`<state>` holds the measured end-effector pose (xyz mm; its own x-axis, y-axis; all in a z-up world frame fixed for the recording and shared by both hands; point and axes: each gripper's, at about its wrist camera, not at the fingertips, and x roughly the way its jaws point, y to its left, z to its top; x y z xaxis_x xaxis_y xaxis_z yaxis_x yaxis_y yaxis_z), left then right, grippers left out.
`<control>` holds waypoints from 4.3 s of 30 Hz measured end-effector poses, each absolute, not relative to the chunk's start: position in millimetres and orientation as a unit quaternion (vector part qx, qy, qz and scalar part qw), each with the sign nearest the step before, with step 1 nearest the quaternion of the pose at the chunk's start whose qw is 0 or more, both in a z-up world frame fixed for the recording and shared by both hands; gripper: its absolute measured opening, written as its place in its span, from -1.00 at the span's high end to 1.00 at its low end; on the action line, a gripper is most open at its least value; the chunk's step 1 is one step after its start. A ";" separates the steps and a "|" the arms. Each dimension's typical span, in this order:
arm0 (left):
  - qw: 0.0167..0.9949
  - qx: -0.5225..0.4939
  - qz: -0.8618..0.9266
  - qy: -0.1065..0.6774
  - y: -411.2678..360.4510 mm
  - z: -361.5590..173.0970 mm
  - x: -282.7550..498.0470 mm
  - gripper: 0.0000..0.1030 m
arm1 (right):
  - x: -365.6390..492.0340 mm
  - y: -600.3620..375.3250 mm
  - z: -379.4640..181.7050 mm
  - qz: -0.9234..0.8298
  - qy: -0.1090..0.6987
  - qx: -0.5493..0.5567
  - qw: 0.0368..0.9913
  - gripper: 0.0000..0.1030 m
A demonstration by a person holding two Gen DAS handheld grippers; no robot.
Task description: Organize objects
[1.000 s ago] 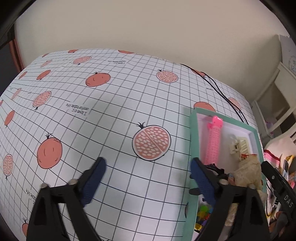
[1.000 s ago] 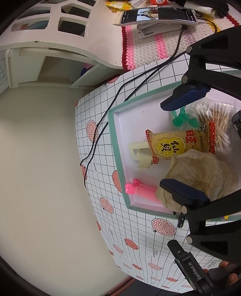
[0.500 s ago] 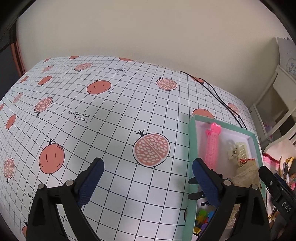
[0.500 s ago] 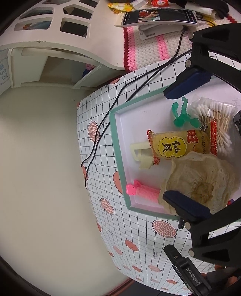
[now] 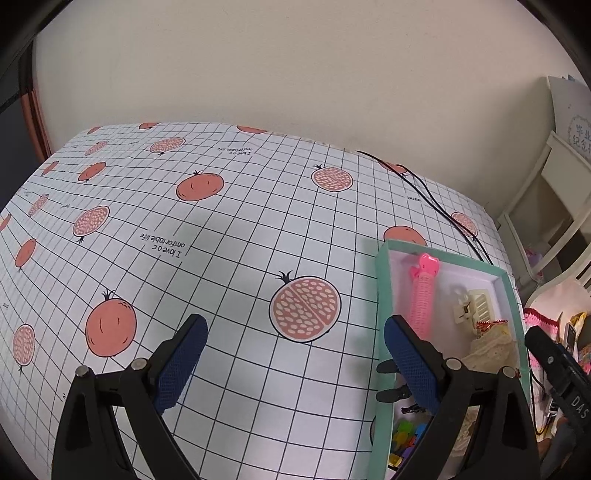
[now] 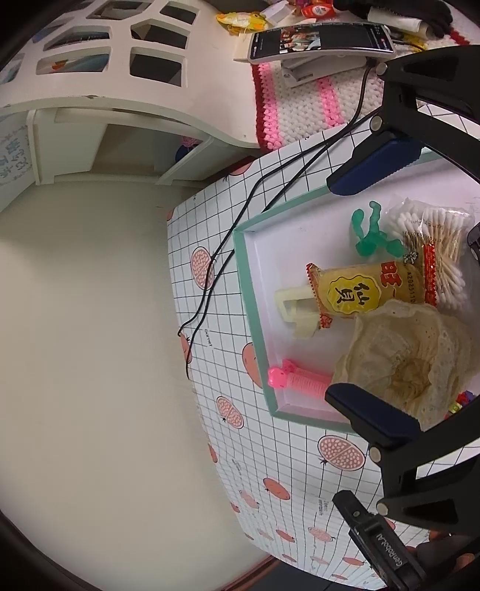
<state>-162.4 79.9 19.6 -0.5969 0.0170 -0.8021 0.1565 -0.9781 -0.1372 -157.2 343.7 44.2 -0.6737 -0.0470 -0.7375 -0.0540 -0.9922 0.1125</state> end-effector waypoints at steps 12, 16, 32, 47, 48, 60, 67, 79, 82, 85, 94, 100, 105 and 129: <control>0.009 0.414 -0.906 0.086 77.1 47.1 -146.1 -0.88 | -140.5 315.2 67.6 0.918 0.055 -0.392 -0.013 -1.00; 0.002 0.411 -0.907 0.087 74.2 56.5 -135.3 -0.88 | -128.5 298.8 72.2 0.917 0.032 -0.398 -0.021 -1.00; 0.016 0.436 -0.894 0.104 36.0 65.1 -86.3 -0.88 | -74.3 278.8 65.9 0.893 0.038 -0.448 -0.011 -1.00; 0.031 0.524 -0.847 0.083 16.5 30.4 -49.1 -0.88 | -33.9 271.8 48.0 0.876 0.027 -0.481 -0.005 -1.00; 0.030 0.525 -0.847 0.080 16.1 29.8 -47.3 -0.88 | -30.4 270.4 45.7 0.875 0.025 -0.484 -0.008 -1.00; 0.005 0.548 -0.837 0.018 25.5 12.1 -21.4 -0.88 | 0.0 274.0 21.4 0.853 0.039 -0.519 -0.020 -1.00; 0.004 0.558 -0.830 0.006 27.8 4.5 -11.2 -0.88 | 9.1 273.1 11.9 0.845 0.027 -0.533 -0.019 -1.00; -0.010 0.567 -0.824 -0.016 32.3 0.4 0.6 -0.88 | 15.6 269.6 5.9 0.844 -0.002 -0.536 -0.009 -1.00; -0.010 0.568 -0.823 -0.015 30.5 -0.5 1.4 -0.88 | 15.6 269.3 4.9 0.843 -0.006 -0.537 -0.008 -1.00; -0.011 0.571 -0.821 -0.009 28.8 -2.2 2.9 -0.88 | 14.9 269.7 3.9 0.843 -0.009 -0.538 -0.006 -1.00; -0.010 0.575 -0.818 -0.002 24.1 -4.4 3.6 -0.88 | 14.9 270.9 5.0 0.847 -0.009 -0.532 -0.004 -1.00; -0.006 0.577 -0.817 0.002 23.0 -5.7 3.0 -0.88 | 14.6 268.2 7.5 0.851 -0.009 -0.525 -0.008 -1.00; -0.005 0.581 -0.814 -0.003 24.4 -7.1 3.1 -0.88 | 15.3 268.0 8.9 0.855 -0.010 -0.519 -0.008 -1.00; -0.004 0.583 -0.813 0.005 24.3 -6.8 2.6 -0.88 | 15.2 267.8 9.5 0.857 -0.007 -0.515 -0.009 -1.00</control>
<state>2.6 24.3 -6.8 -0.3208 0.0120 -0.9471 -0.0012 -0.9999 -0.0123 15.2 267.8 9.5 -0.4686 -0.0085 -0.8834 0.0236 -0.9997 -0.0029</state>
